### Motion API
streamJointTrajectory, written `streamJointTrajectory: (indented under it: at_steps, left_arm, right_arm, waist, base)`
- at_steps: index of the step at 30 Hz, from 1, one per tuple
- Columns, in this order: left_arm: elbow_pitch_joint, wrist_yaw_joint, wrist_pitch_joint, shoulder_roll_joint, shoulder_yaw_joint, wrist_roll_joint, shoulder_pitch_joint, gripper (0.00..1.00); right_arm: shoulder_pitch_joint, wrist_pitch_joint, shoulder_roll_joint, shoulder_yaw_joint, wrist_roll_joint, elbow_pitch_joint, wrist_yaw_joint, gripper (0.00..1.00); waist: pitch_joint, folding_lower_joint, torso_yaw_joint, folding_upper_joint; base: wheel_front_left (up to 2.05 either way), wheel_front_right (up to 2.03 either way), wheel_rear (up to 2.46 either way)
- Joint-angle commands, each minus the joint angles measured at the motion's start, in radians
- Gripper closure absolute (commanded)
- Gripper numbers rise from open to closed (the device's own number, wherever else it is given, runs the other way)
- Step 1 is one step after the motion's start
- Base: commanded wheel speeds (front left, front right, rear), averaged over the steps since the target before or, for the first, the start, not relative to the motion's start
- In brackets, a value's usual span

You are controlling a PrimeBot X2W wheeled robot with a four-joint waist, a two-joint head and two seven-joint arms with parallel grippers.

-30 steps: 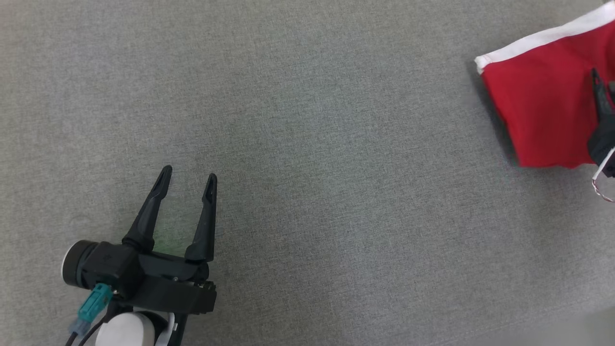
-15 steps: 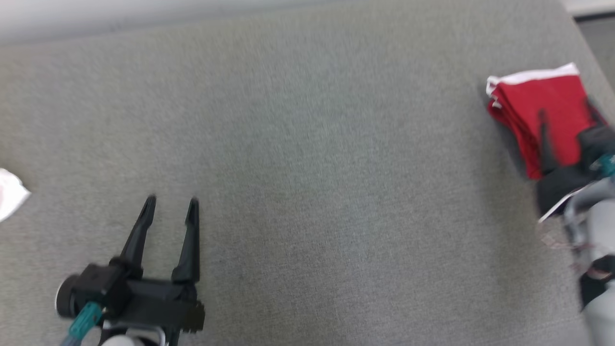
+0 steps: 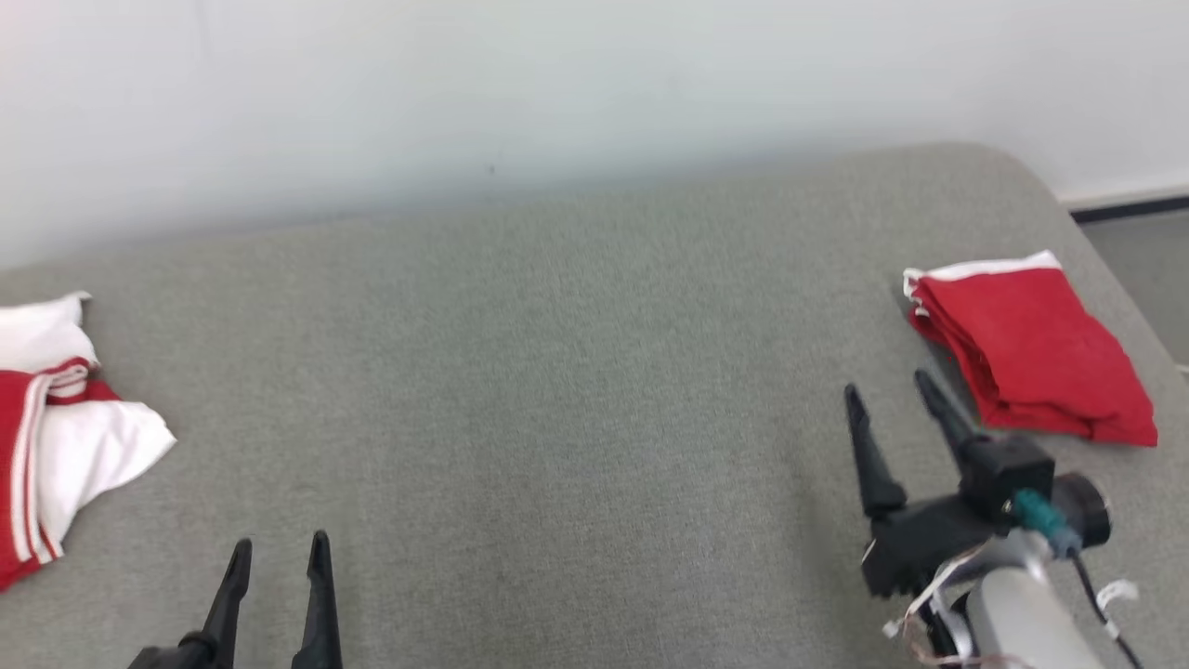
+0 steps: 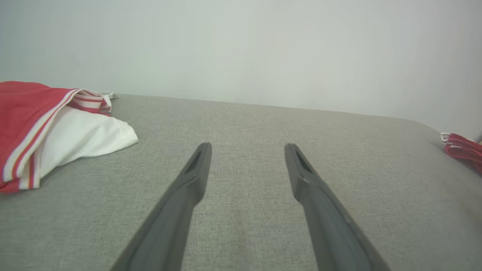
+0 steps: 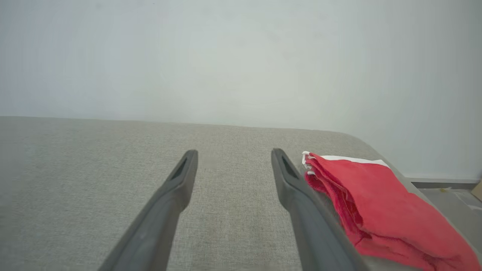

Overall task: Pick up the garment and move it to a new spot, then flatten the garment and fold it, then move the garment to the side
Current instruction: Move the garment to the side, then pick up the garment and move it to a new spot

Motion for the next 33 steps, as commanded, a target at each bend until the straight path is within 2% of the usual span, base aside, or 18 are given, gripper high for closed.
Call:
streamJointTrajectory:
  at_steps: [1, 7, 16, 33]
  left_arm:
    - [0.005, 0.010, 0.000, -0.001, 0.006, -0.004, 0.019, 0.00]
    - [0.013, 0.036, 0.000, -0.002, 0.011, -0.020, 0.050, 0.00]
    - [0.036, 0.051, 0.000, -0.002, 0.009, -0.021, 0.086, 0.00]
    - [0.019, 0.078, 0.000, -0.002, -0.011, -0.022, 0.123, 0.00]
  right_arm:
    - [0.034, 0.003, 0.009, 0.011, 0.015, -0.026, -0.003, 0.00]
    - [0.138, 0.016, 0.044, 0.041, 0.033, -0.105, -0.003, 0.00]
    - [0.242, 0.032, 0.072, -0.008, 0.040, -0.143, -0.003, 0.00]
    - [0.283, 0.047, 0.085, -0.041, 0.030, -0.158, -0.003, 0.00]
  waist:
    - [-0.077, 0.0004, 0.032, 0.0002]
    - [-0.112, 0.0004, 0.049, 0.0002]
    - [-0.151, 0.0004, 0.069, 0.0002]
    - [-0.167, 0.0004, 0.064, 0.0002]
  base:
    - [0.00, 0.00, 0.00]
    - [0.00, 0.00, 0.00]
    - [0.00, 0.00, 0.00]
    - [0.00, 0.00, 0.00]
